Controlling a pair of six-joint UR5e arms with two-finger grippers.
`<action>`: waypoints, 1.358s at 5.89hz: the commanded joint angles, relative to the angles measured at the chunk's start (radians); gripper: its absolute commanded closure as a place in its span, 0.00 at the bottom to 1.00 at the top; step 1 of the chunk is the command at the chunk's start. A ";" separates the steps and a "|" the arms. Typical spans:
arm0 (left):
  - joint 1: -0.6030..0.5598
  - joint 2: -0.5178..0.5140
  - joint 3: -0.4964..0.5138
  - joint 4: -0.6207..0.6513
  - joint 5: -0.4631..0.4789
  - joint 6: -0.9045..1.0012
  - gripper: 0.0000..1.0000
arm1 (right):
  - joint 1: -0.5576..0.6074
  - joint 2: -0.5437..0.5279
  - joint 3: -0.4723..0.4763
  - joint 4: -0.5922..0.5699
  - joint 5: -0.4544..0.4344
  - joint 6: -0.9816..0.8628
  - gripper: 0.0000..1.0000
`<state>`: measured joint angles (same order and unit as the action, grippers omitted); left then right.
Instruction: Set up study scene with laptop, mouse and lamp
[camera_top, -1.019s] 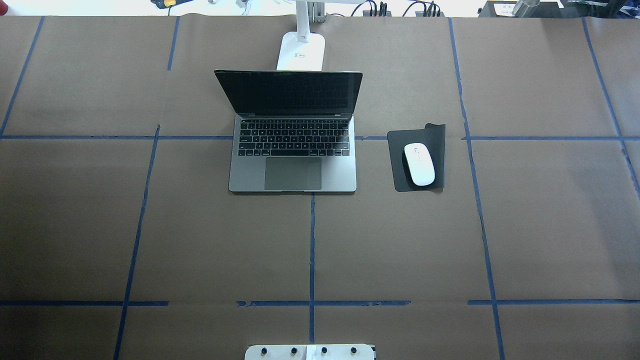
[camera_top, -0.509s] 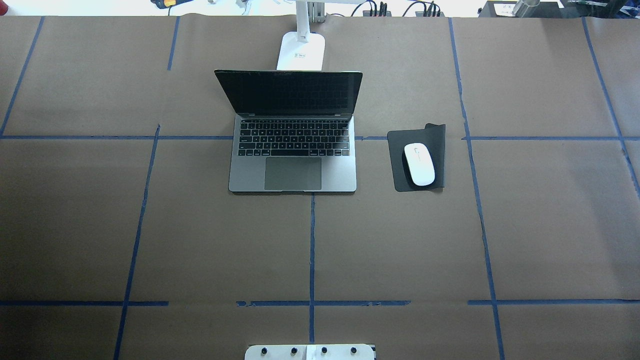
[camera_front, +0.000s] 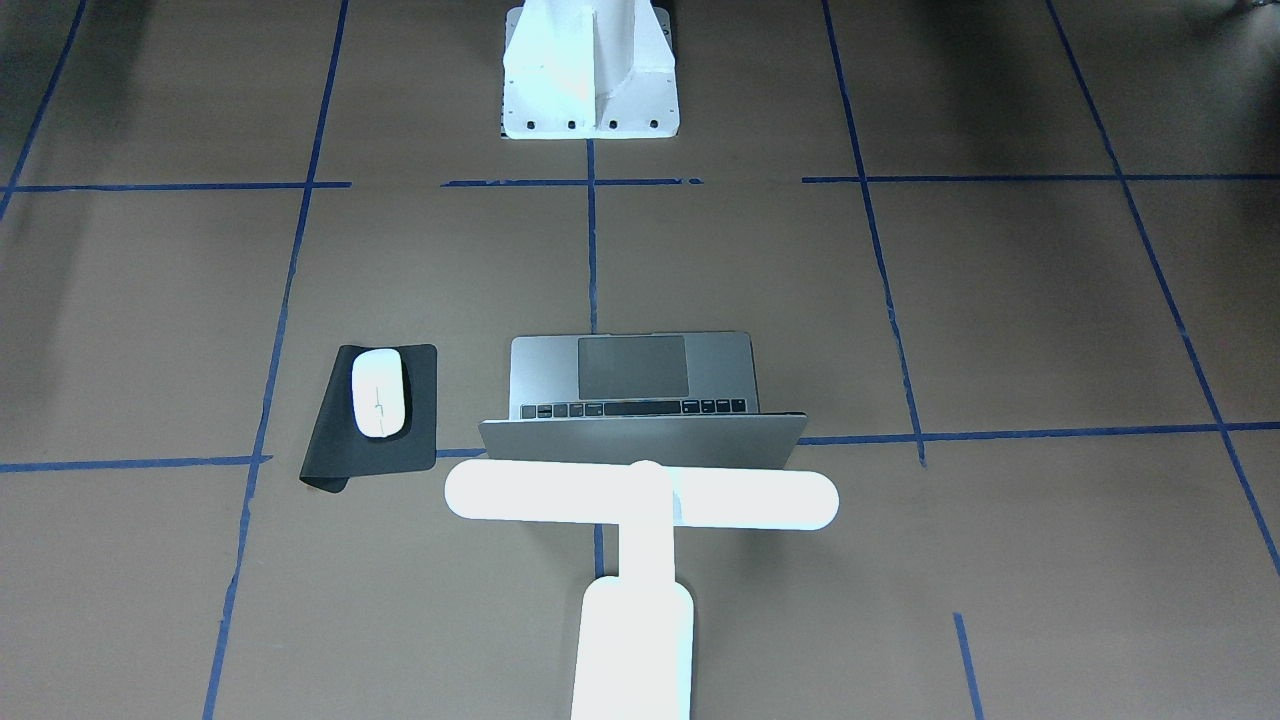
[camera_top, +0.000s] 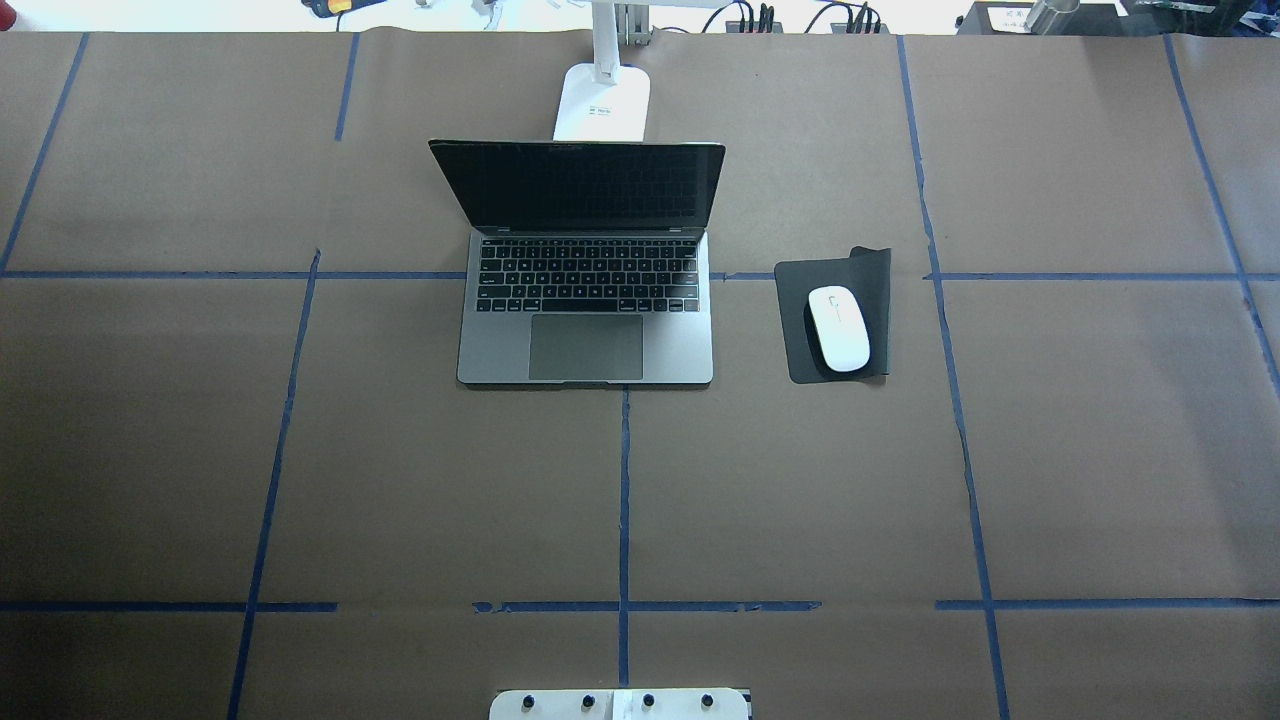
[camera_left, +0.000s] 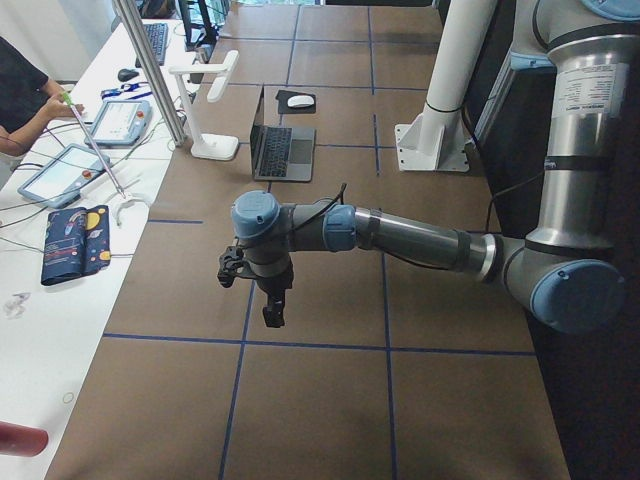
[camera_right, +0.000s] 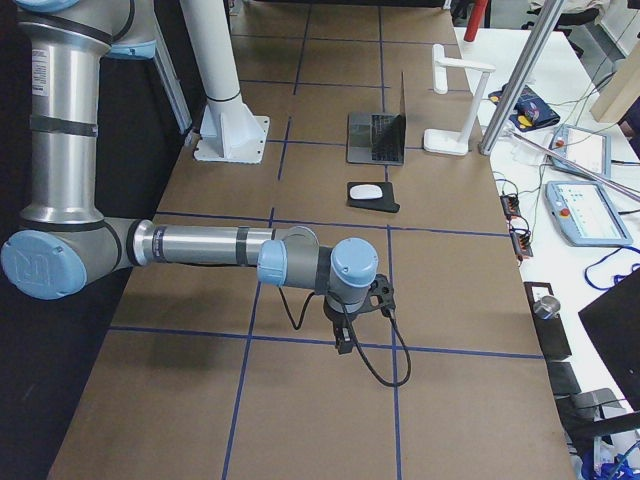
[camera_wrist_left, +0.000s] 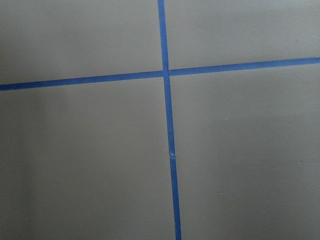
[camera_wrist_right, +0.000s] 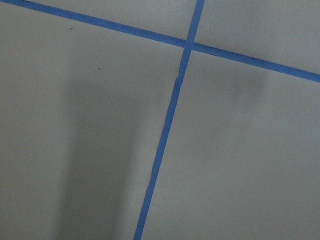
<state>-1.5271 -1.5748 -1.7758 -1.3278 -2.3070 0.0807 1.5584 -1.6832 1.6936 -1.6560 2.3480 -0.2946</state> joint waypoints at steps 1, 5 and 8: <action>0.019 0.007 -0.020 0.001 -0.003 -0.001 0.00 | 0.000 -0.003 -0.002 0.004 0.005 0.005 0.00; 0.021 -0.001 -0.028 -0.004 -0.002 -0.001 0.00 | 0.000 -0.004 0.006 0.004 0.014 0.012 0.00; 0.022 0.007 -0.057 0.010 -0.003 -0.001 0.00 | 0.000 -0.012 0.009 -0.005 0.030 0.014 0.00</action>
<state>-1.5057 -1.5713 -1.8141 -1.3266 -2.3090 0.0798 1.5585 -1.6936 1.6965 -1.6587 2.3659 -0.2811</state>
